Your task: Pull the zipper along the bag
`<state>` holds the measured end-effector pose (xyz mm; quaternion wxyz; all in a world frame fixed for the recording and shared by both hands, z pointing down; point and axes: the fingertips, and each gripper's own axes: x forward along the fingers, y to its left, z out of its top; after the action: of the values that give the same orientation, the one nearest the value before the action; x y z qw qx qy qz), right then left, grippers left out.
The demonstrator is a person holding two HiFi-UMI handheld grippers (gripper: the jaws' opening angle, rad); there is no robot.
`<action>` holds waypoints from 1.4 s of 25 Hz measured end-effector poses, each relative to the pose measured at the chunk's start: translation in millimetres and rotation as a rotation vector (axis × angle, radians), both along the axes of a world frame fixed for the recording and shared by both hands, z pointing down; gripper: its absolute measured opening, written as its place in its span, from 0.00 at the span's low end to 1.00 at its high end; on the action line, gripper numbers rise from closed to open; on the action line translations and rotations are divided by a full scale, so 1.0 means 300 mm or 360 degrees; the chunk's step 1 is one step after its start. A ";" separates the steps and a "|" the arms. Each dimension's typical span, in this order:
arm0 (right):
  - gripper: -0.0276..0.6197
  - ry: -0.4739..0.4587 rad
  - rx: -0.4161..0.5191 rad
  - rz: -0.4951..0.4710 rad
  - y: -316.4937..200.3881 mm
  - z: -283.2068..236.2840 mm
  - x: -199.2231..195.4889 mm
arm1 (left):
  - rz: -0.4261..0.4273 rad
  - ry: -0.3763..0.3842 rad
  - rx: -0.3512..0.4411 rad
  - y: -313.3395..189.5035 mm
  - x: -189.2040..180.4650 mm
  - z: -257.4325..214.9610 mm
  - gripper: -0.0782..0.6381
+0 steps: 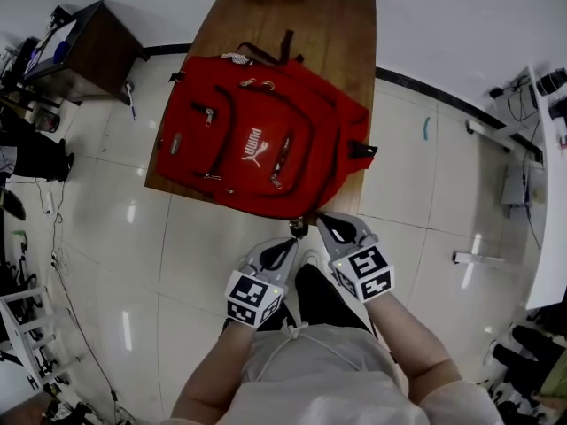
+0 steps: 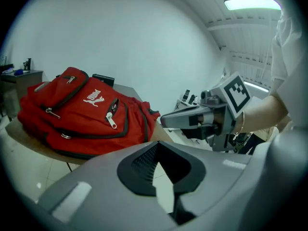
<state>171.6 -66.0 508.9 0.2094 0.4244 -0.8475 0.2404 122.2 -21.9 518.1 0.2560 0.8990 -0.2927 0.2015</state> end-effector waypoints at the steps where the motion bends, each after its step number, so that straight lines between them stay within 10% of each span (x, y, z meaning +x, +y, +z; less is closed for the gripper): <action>1: 0.05 0.0008 -0.0026 -0.0023 -0.011 0.022 -0.002 | -0.0002 -0.0018 -0.0016 0.004 0.011 0.027 0.12; 19: 0.05 0.0267 -0.0170 -0.0257 -0.113 0.247 -0.059 | -0.0318 -0.0266 -0.0194 -0.042 0.044 0.342 0.35; 35: 0.05 0.0186 -0.0230 -0.0271 -0.106 0.269 -0.053 | -0.0301 -0.0381 -0.0112 -0.054 0.050 0.368 0.15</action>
<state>155.6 -97.7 589.6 0.3082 0.3481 -0.8472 0.2571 137.1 -38.1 628.7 0.2684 0.8273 -0.3974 0.2924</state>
